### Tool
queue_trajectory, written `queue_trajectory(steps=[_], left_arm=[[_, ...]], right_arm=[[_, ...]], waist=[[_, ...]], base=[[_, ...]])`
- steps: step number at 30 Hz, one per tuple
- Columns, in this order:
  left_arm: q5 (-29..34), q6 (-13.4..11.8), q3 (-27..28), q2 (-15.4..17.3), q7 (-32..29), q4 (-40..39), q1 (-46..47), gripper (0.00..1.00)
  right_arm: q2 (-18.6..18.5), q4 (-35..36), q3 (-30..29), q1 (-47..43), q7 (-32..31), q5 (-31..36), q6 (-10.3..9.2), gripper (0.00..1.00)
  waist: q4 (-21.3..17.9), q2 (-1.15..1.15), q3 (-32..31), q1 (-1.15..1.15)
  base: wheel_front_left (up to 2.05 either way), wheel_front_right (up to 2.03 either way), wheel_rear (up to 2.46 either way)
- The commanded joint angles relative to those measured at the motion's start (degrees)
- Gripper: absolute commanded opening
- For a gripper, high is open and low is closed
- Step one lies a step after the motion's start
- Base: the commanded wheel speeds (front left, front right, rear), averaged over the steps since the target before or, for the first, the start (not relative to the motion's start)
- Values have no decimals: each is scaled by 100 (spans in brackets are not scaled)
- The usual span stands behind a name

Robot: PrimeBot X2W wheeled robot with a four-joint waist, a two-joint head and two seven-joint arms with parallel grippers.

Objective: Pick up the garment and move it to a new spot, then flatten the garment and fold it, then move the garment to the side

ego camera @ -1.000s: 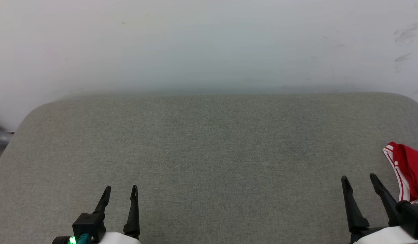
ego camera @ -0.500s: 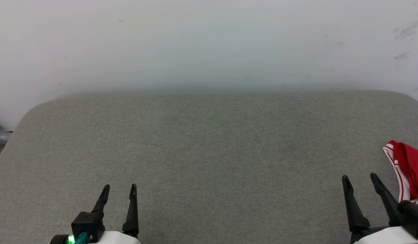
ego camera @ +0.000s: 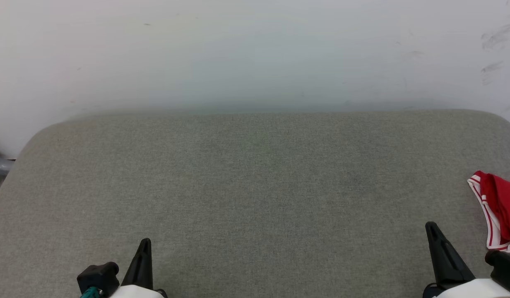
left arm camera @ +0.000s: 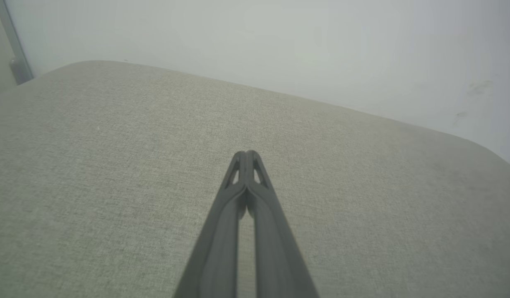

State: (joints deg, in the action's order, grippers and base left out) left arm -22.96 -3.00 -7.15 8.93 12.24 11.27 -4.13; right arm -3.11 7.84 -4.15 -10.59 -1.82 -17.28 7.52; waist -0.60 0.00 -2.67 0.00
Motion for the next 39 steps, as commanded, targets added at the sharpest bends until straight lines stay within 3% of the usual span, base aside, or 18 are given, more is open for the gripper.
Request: queue_trajectory(steps=[1, 20, 39], left_arm=[[-222, 55, 70, 15, -47, -69, 189, 0], [-1924, 311, 394, -140, -503, 5, 414, 0], [-3299, 516, 670, -273, -881, 75, 600, 0]], right_arm=[[-50, 16, 13, 181, 8, -274, 0, 0], [-125, -539, 67, 582, -18, -2206, -1, 0], [-154, -984, 72, 894, -72, -3736, -2, 0]], waist=[[0, 0, 3, 0], [10, 0, 50, 0], [20, 0, 96, 0]], base=[[0, 0, 0], [0, 0, 0], [0, 0, 0]])
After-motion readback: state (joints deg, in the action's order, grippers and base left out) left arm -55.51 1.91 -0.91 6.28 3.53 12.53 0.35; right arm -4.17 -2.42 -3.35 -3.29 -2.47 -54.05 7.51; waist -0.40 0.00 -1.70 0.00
